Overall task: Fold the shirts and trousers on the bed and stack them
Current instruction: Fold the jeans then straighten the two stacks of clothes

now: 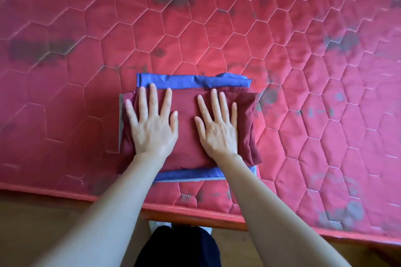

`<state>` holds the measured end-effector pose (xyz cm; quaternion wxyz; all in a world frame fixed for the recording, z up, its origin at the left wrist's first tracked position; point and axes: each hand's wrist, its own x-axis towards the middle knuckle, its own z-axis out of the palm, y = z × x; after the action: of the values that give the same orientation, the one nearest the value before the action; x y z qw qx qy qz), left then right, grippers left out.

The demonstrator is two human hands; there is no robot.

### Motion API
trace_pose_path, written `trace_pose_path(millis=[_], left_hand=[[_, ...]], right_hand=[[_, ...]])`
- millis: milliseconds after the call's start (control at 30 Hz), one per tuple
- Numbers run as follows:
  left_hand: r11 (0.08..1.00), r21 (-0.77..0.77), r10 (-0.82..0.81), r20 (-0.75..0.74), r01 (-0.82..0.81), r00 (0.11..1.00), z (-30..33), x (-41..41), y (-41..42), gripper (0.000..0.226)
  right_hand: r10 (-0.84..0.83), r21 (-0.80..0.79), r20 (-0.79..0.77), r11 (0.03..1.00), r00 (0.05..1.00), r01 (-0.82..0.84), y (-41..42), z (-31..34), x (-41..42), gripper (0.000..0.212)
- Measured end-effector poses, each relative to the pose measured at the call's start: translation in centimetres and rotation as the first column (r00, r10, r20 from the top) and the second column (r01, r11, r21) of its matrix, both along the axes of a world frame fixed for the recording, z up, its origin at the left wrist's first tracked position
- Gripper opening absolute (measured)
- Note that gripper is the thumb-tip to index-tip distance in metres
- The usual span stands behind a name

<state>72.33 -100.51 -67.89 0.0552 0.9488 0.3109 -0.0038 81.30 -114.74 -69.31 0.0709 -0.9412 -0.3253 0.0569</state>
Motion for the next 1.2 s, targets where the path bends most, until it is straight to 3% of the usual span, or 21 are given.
trace_pose_path(millis=[100, 200, 400, 767, 967, 1200], left_hand=[[0.993, -0.063, 0.101, 0.006, -0.100, 0.995, 0.0, -1.5, 0.1, 0.063], [0.970, -0.182, 0.167, 0.001, -0.164, 0.986, 0.2, -2.9, 0.3, 0.074], [0.837, -0.505, 0.264, 0.041, -0.208, 0.964, 0.5, -5.2, 1.3, 0.089], [0.698, -0.700, 0.251, 0.041, -0.151, 0.967, 0.2, -6.4, 3.3, 0.097], [0.627, -0.769, 0.175, -0.014, -0.122, 0.985, 0.1, -6.7, 5.0, 0.097], [0.579, -0.804, 0.149, -0.057, -0.134, 0.987, 0.7, -6.5, 5.7, 0.104]], right_hand=[[-0.138, -0.060, 0.013, 0.989, 0.990, 0.139, -1.9, -0.3, 0.0, 0.058], [-0.202, -0.075, -0.084, 0.978, 0.976, 0.196, -3.5, -0.3, 0.2, 0.064], [-0.175, 0.144, -0.373, 0.959, 0.911, 0.243, -6.1, 0.1, 1.5, 0.074], [-0.180, 0.156, -0.582, 0.933, 0.793, 0.326, -8.1, 1.1, 1.8, 0.073], [-0.181, 0.184, -0.593, 0.918, 0.784, 0.352, -7.9, 0.9, 2.0, 0.076], [-0.262, 0.119, -0.659, 0.889, 0.705, 0.442, -7.9, 1.0, 1.9, 0.080]])
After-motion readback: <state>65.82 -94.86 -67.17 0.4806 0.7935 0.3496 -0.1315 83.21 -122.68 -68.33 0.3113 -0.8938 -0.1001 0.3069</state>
